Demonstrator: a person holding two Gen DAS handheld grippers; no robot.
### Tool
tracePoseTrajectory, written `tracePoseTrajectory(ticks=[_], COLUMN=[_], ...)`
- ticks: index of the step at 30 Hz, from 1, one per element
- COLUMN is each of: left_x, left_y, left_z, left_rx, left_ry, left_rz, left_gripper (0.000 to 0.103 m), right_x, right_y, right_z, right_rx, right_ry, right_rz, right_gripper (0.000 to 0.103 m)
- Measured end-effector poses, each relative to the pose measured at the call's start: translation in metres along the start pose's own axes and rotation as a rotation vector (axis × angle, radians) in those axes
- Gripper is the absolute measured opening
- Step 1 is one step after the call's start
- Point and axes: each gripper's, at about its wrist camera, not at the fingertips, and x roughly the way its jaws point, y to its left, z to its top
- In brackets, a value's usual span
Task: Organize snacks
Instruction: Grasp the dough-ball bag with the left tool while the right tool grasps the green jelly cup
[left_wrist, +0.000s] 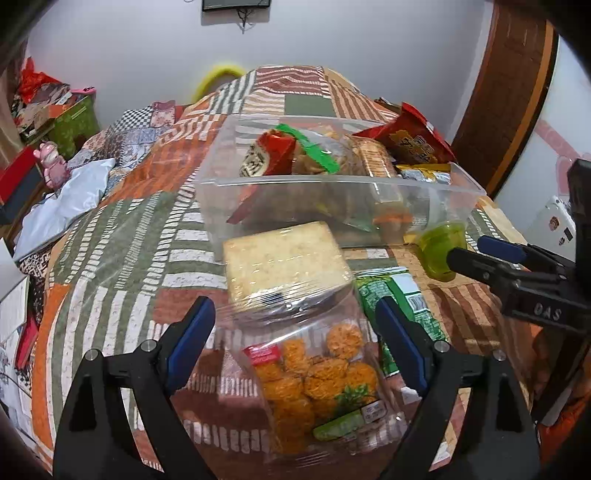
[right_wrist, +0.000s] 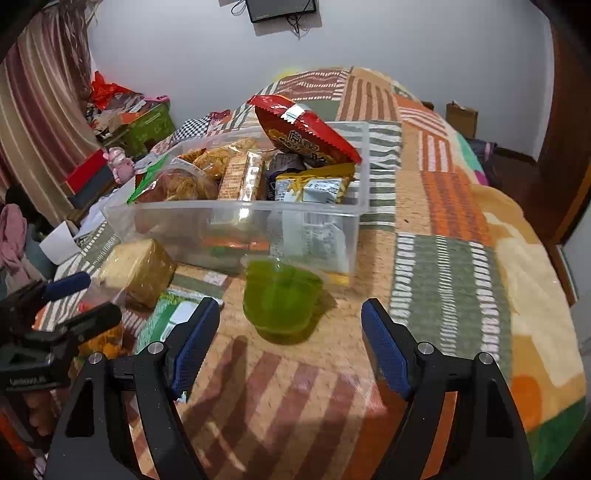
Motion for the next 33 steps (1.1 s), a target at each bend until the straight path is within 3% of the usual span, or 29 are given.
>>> tracePoseTrajectory(ticks=[5,9,12,18,21,24,33], left_x=[-0.008,-0.009,-0.005,0.012,0.008,0.004,-0.013], left_y=[0.011,0.007,-0.001,0.005,0.009,0.009,0.017], left_z=[-0.002,-0.007,-0.013,-0.024,-0.029,-0.033,-0.034], left_rx=[-0.063,-0.053,-0.024,-0.070,-0.086,-0.075,-0.107], left_ry=[-0.002,0.027,0.052,0.137,0.119,0.105,0.074], left_rz=[-0.033,-0.064,-0.057,-0.079,-0.088,-0.094,-0.102], left_gripper=[0.092,0.092,0.094,0.094,0.090,0.073,0.066], right_x=[0.014,0.026,0.024,0.009,-0.001,-0.010,-0.026], right_y=[-0.002,0.000,0.001,0.003,0.007,0.010,0.013], right_z=[0.003,0.001,-0.001,-0.005,-0.006,-0.010,-0.005], right_rx=[0.034,0.046,0.045,0.028,0.007,-0.001,-0.016], right_ry=[0.041,0.087,0.080,0.039,0.012,-0.006,-0.051], right_rz=[0.040,0.053,0.061,0.048,0.033,0.033,0.040], right_gripper=[0.076,0.055,0.046,0.046,0.046,0.046,0.046])
